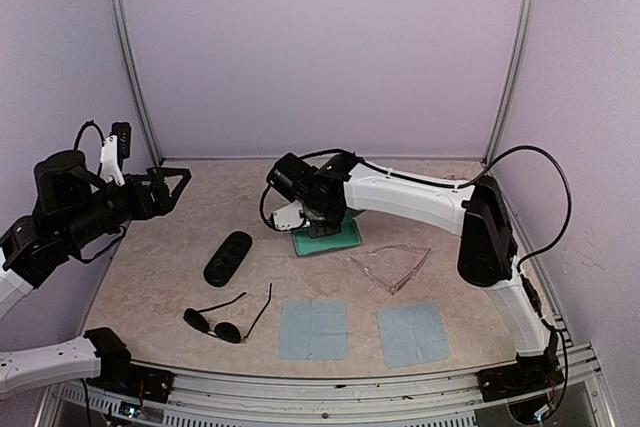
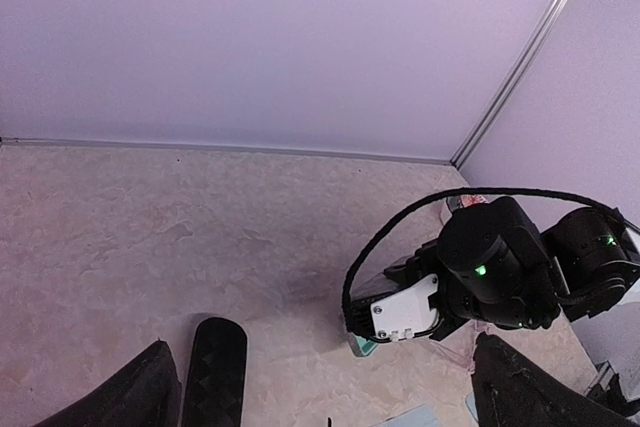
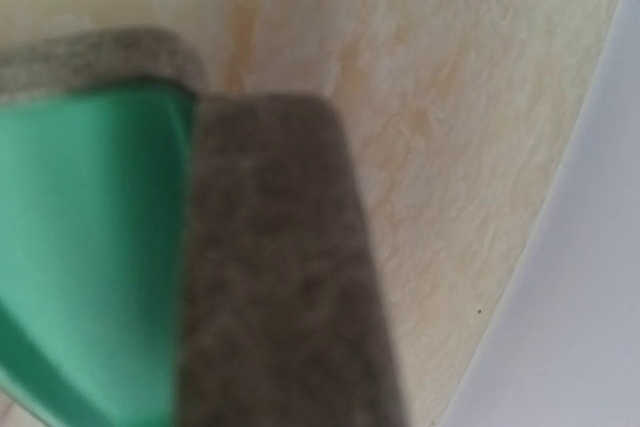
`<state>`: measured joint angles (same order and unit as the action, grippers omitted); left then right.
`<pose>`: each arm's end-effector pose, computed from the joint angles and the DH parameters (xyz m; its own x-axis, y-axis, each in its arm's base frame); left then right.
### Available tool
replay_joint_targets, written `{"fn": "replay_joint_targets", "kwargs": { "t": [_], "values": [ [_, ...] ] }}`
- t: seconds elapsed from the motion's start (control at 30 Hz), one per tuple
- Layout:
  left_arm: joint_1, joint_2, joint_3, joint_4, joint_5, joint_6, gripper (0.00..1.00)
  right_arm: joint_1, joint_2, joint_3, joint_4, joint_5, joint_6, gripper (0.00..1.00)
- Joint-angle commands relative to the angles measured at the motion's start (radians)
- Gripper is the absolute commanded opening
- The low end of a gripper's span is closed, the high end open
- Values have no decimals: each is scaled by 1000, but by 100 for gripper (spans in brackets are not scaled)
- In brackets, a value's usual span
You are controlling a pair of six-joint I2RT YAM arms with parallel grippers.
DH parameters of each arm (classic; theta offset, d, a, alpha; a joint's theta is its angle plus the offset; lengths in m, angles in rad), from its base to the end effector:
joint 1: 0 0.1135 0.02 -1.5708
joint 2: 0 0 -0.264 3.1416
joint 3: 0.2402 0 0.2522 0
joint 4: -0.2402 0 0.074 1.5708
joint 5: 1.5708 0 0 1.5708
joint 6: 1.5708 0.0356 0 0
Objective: Organize the sunglasses
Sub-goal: Place the opened sunglasses case at the center of the board.
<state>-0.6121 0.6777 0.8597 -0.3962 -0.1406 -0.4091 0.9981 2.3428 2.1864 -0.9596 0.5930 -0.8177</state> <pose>0.1266 -0.0828 0.3591 -0.3413 -0.2416 -0.9084 0.3500 0.8643 -0.3614 0.2882 0.4102 0.2308 0.0785 -0.9947 0.0659 -0.7408 -0.1024 -0.6638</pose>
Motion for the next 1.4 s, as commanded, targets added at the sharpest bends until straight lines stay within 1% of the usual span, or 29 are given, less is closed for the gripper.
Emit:
{"fn": "replay_joint_targets", "kwargs": {
  "t": [0.0,0.17,0.57,0.7,0.9,1.07,1.13,1.2,1.37],
  "values": [
    [17,-7,-30,50,40,23,99,1,31,41,62,43,-49,6],
    [33,-15,-47,55,63,20,99,-10,65,42,117,55,-81,8],
    [61,-10,-67,61,110,20,99,-13,95,41,176,52,-104,22],
    [71,-10,-67,63,112,20,99,-13,94,37,187,53,-103,28],
    [77,-7,-68,62,112,21,99,-14,68,6,219,41,-101,32],
    [81,-6,-70,61,105,21,99,-31,12,-59,250,-10,-47,33],
    [83,-5,-72,60,102,22,99,-41,-23,-105,289,-16,-15,31],
    [87,-3,-73,58,102,21,99,-53,-73,-174,333,-41,24,30],
    [94,-4,-77,61,104,19,99,-92,-248,-372,480,-132,126,35]
  ]
}}
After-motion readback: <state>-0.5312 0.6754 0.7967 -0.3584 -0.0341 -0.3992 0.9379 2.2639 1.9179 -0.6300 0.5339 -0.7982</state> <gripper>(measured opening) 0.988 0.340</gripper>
